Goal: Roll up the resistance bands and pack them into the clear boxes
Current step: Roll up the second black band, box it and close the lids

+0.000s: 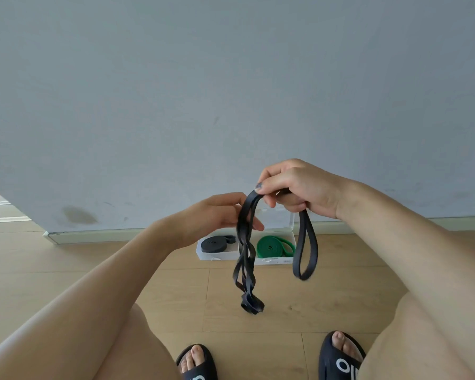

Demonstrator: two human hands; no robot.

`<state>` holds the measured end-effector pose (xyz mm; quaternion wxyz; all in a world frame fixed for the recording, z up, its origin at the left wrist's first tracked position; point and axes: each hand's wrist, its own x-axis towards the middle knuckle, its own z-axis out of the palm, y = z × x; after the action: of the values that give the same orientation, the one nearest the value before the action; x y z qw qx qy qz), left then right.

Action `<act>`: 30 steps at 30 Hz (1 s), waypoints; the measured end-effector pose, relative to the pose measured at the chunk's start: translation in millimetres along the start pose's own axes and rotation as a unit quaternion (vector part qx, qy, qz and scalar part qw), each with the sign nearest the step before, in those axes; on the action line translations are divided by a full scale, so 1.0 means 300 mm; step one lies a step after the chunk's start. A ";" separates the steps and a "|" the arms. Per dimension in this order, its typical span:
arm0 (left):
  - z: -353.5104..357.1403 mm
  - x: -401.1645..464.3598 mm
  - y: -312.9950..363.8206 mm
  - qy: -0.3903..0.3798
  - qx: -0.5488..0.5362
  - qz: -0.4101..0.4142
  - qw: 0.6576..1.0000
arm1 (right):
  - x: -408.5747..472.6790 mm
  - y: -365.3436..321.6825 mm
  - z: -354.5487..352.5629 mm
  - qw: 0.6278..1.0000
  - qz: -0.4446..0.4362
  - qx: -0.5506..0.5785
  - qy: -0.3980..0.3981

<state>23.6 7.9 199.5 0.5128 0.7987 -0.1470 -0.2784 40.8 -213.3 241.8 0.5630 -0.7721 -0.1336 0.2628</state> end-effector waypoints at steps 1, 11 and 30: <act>-0.001 -0.002 -0.003 0.004 0.022 0.001 1.000 | 0.000 0.001 -0.003 1.000 -0.004 0.005 0.007; -0.035 -0.021 -0.040 0.001 0.079 0.011 0.997 | -0.004 0.011 -0.024 0.998 -0.004 -0.006 0.057; -0.184 -0.042 -0.278 -0.084 0.511 -0.346 0.782 | 0.002 0.016 -0.046 0.994 -0.034 0.066 0.075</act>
<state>42.2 91.1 145.8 -0.1157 0.9143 -0.0241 -0.3875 48.5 -225.7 240.3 0.6295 -0.7461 -0.0996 0.1927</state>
